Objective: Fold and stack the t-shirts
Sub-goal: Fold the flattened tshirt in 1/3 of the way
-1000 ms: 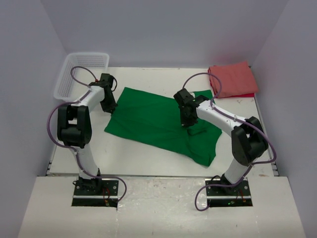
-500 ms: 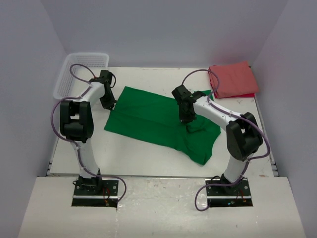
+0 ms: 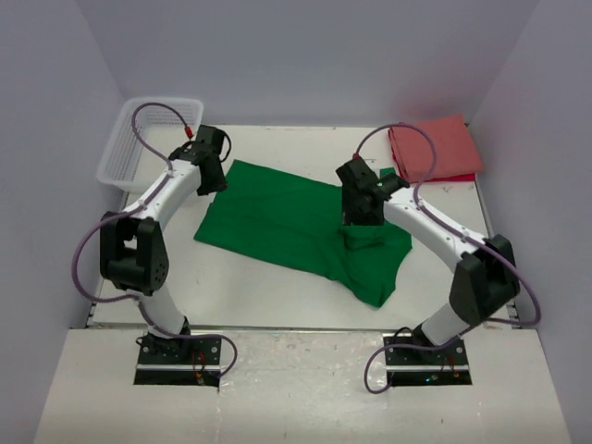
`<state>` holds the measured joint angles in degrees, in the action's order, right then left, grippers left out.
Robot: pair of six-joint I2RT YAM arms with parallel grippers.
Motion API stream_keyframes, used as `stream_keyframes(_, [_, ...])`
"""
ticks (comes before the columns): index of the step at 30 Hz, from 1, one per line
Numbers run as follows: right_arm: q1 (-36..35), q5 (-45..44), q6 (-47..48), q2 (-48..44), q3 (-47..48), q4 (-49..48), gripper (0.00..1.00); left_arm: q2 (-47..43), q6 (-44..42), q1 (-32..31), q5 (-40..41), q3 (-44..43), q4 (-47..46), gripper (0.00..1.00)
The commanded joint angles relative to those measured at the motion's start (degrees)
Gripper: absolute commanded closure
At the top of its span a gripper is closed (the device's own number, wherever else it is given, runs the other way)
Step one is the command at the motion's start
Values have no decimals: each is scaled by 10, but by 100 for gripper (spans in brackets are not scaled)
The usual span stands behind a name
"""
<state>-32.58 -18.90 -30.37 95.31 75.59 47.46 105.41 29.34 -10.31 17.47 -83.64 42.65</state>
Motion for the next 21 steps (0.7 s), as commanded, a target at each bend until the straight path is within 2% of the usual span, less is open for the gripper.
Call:
stream_keyframes(1, [-11, -34, -39, -95, -32, 48, 43, -89, -4, -24, 20, 22, -17, 62])
stream_keyframes(5, [-35, -6, -96, -206, -140, 68, 43, -100, -19, -31, -54, 77, 1, 63])
stream_keyframes(9, [-63, 33, -163, -292, -232, 69, 44, -100, -17, -31, -80, 127, -17, 68])
stream_keyframes(10, [-65, 33, -180, -306, -247, 69, 44, -91, -17, -31, -95, 133, -19, 76])
stream_keyframes(12, [-74, 31, -218, -332, -285, 80, 46, -80, -7, -31, -111, 144, -23, 83])
stream_keyframes(13, [-77, 26, -242, -335, -296, 95, 47, -70, -6, -31, -130, 149, -31, 96])
stream_keyframes(14, [-90, 20, -253, -335, -300, 100, 48, -62, -4, -31, -133, 147, -31, 100])
stream_keyframes(21, [-103, 20, -304, -322, -345, 82, 50, -9, -3, -30, -133, 132, -29, 100])
